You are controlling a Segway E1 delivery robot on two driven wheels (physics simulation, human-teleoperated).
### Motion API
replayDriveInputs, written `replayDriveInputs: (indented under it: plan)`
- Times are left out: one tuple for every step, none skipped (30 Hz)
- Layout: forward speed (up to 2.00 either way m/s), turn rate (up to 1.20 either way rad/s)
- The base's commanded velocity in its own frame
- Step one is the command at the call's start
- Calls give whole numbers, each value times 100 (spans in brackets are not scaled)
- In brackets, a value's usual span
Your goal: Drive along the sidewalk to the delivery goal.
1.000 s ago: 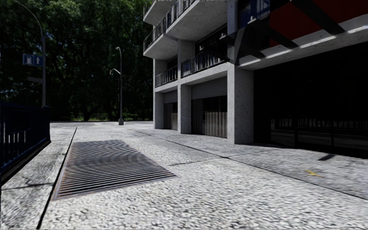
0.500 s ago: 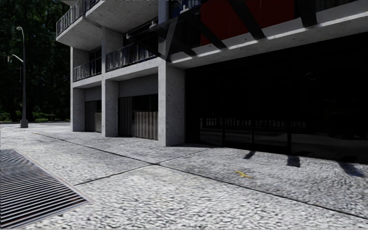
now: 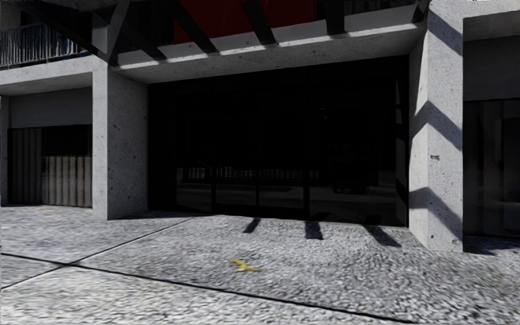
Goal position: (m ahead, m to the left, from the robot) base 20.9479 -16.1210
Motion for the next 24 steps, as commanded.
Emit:
replayDriveInputs:
  plan:
    - [124,-84]
    - [124,-84]
    - [124,-84]
    - [124,-84]
    - [124,-84]
    - [124,-84]
    - [124,-84]
    - [124,-84]
    - [124,-84]
    - [124,-84]
    - [124,-84]
    - [124,-84]
    - [124,-84]
    - [124,-84]
    - [124,-85]
    - [124,-85]
    - [124,-85]
    - [124,-85]
    - [124,-86]
    - [124,-87]
    - [124,-88]
    - [124,-88]
    - [124,-88]
    - [124,-88]
